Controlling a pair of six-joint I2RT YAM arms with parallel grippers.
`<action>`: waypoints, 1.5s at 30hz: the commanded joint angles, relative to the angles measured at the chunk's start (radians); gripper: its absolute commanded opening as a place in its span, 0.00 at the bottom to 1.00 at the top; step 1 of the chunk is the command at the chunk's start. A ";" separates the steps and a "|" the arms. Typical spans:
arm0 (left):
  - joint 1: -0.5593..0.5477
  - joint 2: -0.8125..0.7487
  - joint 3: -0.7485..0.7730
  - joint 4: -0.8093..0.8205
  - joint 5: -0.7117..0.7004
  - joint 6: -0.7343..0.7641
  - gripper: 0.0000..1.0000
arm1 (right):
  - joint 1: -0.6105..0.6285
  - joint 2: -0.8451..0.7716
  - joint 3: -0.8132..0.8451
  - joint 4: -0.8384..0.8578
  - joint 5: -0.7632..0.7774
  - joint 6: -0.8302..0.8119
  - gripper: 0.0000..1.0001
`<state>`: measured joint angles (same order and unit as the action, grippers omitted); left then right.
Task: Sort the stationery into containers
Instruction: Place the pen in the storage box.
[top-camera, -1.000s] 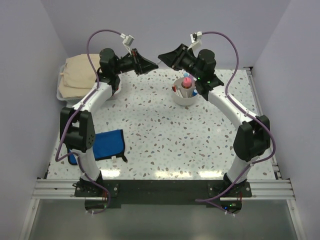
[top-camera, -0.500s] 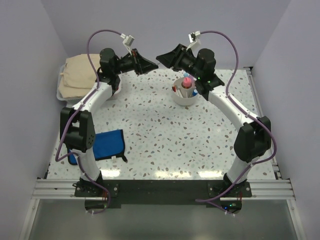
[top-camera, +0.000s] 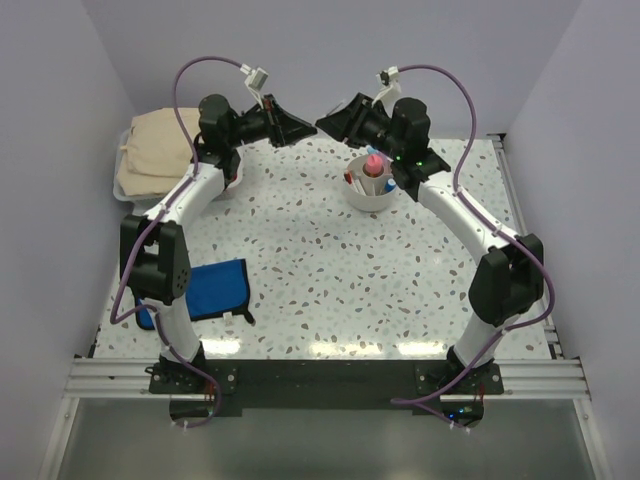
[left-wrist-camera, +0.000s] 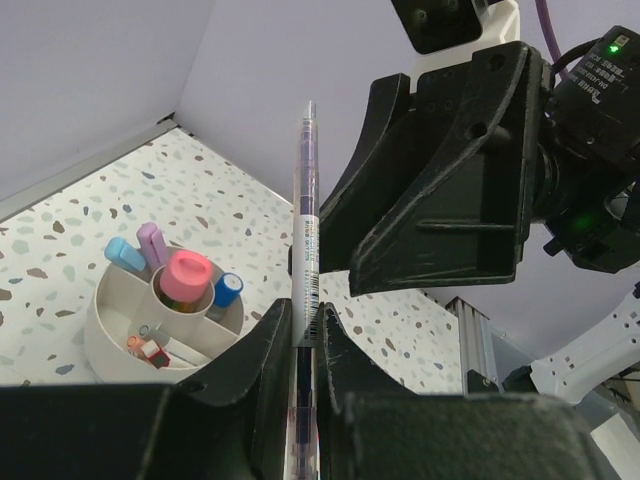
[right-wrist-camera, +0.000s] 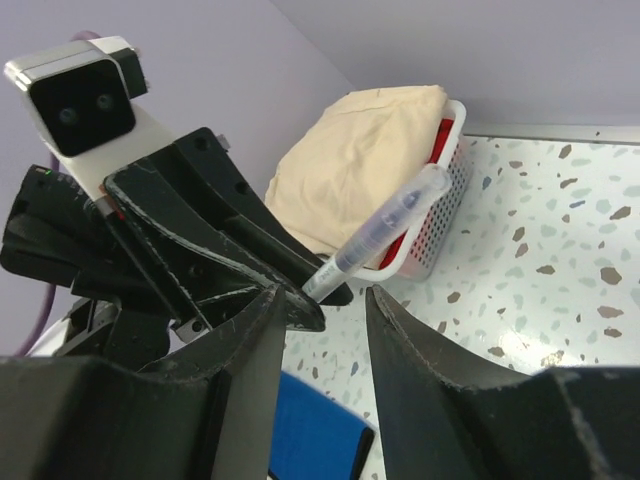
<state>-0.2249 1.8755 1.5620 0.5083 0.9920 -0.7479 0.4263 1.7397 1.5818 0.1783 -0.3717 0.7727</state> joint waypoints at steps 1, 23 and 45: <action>-0.004 -0.027 0.041 0.045 0.014 0.001 0.00 | -0.003 -0.025 0.015 0.001 0.045 -0.021 0.41; -0.011 -0.030 0.010 0.065 0.017 -0.013 0.00 | -0.008 0.026 0.060 0.079 0.033 0.011 0.01; 0.096 -0.279 -0.209 -0.631 -0.320 0.587 1.00 | -0.060 0.087 0.043 -0.046 0.226 -0.826 0.00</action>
<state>-0.1242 1.6669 1.3941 -0.0200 0.7773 -0.2909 0.3592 1.7870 1.6318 0.0898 -0.2417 0.1867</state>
